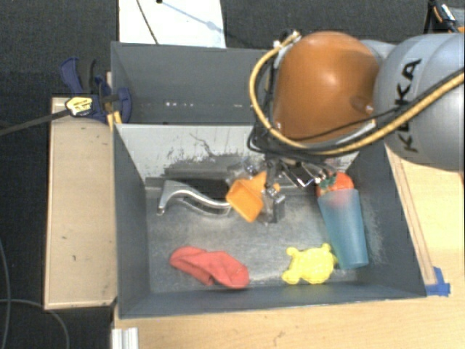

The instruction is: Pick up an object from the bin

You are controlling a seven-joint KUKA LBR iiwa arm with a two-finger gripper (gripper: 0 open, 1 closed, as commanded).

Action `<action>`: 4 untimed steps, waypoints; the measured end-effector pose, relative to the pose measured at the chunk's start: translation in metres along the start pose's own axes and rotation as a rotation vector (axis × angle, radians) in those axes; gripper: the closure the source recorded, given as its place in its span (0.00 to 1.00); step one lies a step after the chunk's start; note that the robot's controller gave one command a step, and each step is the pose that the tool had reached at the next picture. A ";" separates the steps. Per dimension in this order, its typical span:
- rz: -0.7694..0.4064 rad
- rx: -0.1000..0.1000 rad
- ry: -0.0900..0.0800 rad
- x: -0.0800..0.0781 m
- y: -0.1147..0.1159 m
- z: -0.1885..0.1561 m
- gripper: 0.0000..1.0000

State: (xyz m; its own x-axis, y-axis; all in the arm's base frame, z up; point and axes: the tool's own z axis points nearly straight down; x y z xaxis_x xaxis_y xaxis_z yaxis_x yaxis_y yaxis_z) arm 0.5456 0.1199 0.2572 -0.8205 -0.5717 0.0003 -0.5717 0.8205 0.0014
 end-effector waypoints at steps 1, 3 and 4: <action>-0.075 0.002 -0.007 -0.037 0.064 0.166 1.00; -0.085 0.000 -0.001 -0.040 0.072 0.186 1.00; -0.096 0.002 -0.005 -0.044 0.070 0.152 1.00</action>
Offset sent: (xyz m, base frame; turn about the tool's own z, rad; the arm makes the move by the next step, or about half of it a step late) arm 0.0000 0.0000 0.0000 0.0000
